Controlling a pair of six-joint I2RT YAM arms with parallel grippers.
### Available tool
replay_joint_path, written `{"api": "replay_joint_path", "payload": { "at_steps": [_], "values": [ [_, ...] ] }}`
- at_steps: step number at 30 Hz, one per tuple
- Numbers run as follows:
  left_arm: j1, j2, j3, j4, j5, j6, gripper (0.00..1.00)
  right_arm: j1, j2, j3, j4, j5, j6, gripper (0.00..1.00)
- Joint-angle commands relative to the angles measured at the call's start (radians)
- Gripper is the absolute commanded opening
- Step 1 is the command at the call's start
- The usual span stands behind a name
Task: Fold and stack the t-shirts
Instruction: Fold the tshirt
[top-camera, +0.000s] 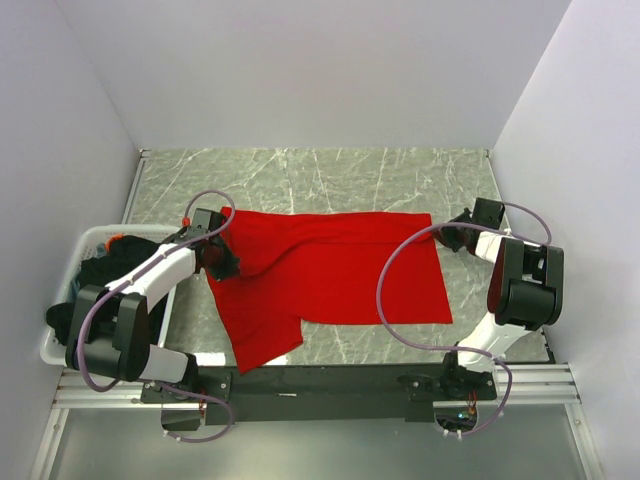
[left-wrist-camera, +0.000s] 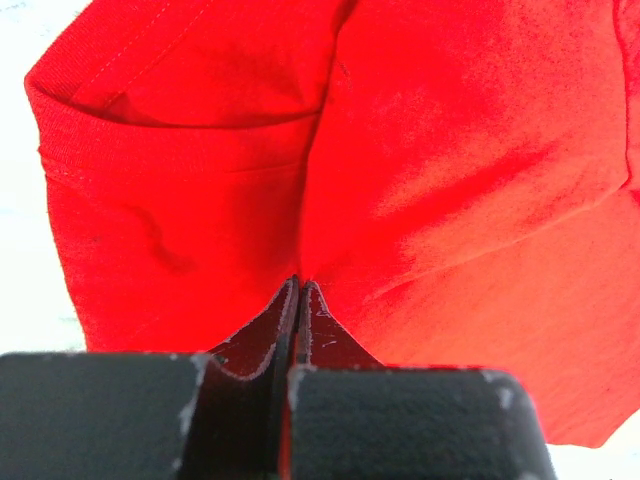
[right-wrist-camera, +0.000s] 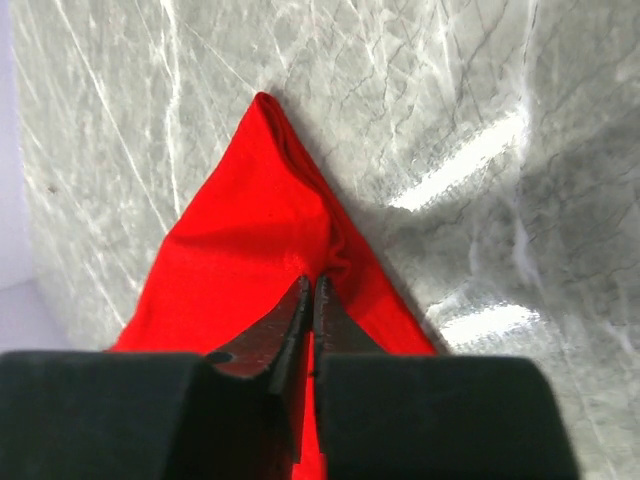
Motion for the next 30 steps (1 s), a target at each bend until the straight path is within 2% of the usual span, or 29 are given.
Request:
{"api": "replay_joint_path", "payload": {
  "at_steps": [1, 3, 13, 21, 29, 30],
  "values": [
    [-0.004, -0.031, 0.041, -0.016, -0.015, 0.021, 0.02, -0.009, -0.043, 0.047, -0.045, 0.043, -0.059, 0.04],
    [-0.003, -0.032, 0.045, -0.024, -0.016, 0.021, 0.02, -0.009, -0.046, 0.048, -0.058, 0.044, -0.08, 0.0],
    [0.0, -0.042, 0.068, -0.068, -0.01, 0.027, 0.01, -0.006, -0.005, 0.051, -0.091, 0.013, -0.171, 0.0],
    [0.009, -0.052, 0.174, -0.137, -0.016, 0.051, 0.01, -0.004, 0.007, 0.057, -0.093, 0.003, -0.197, 0.01],
    [0.022, -0.043, 0.142, -0.14, -0.009, 0.059, 0.01, -0.004, -0.007, 0.051, -0.143, 0.015, -0.226, 0.03],
    [0.025, -0.045, 0.137, -0.139, -0.01, 0.062, 0.01, -0.004, -0.005, 0.052, -0.148, 0.013, -0.229, 0.08]
  ]
}}
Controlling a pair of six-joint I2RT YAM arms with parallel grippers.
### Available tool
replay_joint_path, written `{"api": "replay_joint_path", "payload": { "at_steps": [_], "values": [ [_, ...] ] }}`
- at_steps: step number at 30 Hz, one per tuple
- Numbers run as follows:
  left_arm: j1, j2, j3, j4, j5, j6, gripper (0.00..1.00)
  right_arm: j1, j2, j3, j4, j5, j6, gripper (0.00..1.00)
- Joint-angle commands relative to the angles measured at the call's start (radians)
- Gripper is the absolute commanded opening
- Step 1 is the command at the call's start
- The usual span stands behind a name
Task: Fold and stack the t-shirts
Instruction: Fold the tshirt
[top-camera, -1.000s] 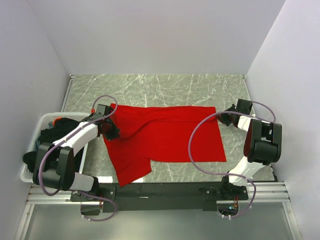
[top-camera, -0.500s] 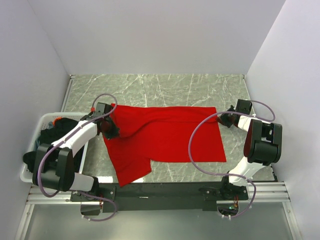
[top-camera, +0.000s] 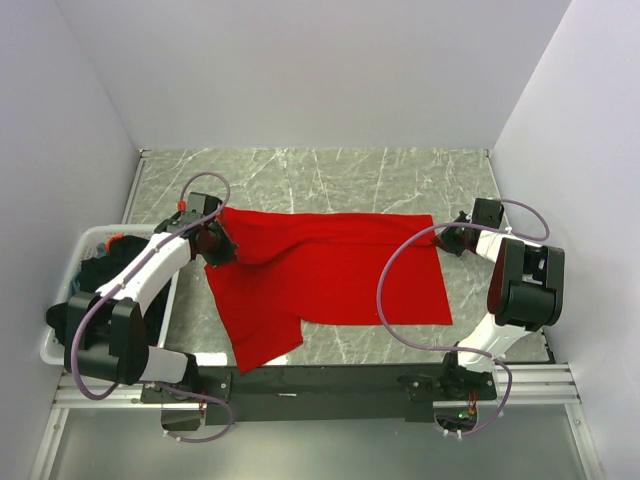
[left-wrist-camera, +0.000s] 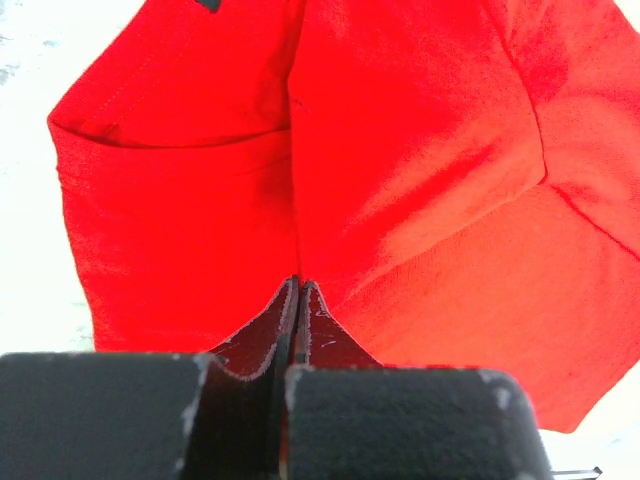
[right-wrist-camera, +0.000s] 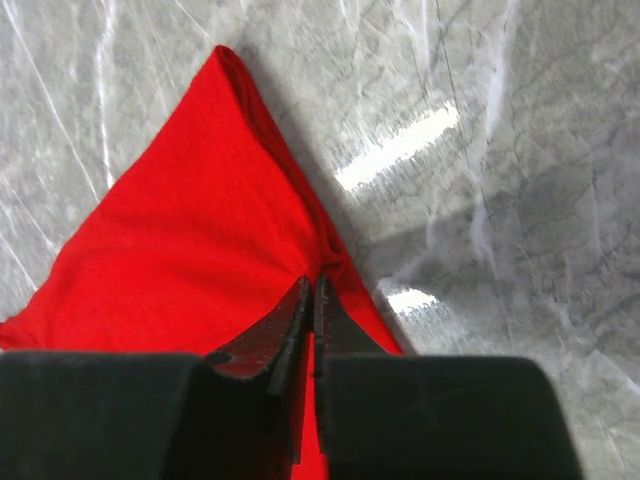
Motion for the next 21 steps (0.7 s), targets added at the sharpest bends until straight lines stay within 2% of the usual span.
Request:
{"api": "replay_joint_path", "payload": {
  "at_steps": [1, 9, 14, 18, 20, 21],
  "values": [
    [0.01, -0.027, -0.014, -0.015, -0.012, 0.024, 0.01, -0.004, 0.005, 0.026, -0.031, 0.001, -0.043, 0.1],
    [0.014, 0.002, -0.07, 0.017, -0.018, 0.035, 0.02, -0.004, 0.003, 0.022, -0.09, 0.013, -0.056, 0.3],
    [0.014, 0.025, -0.13, 0.062, -0.004, 0.022, 0.1, -0.004, -0.07, 0.022, -0.121, 0.079, -0.06, 0.41],
    [0.014, 0.013, -0.132, 0.063, -0.004, 0.009, 0.26, -0.004, -0.121, 0.055, -0.132, 0.104, -0.075, 0.47],
    [0.016, -0.022, -0.12, 0.054, -0.018, -0.002, 0.44, -0.004, -0.136, 0.074, -0.132, 0.096, -0.082, 0.47],
    [0.025, -0.05, -0.112, 0.054, -0.05, -0.005, 0.58, -0.004, -0.139, 0.09, -0.129, 0.079, -0.084, 0.47]
  ]
}}
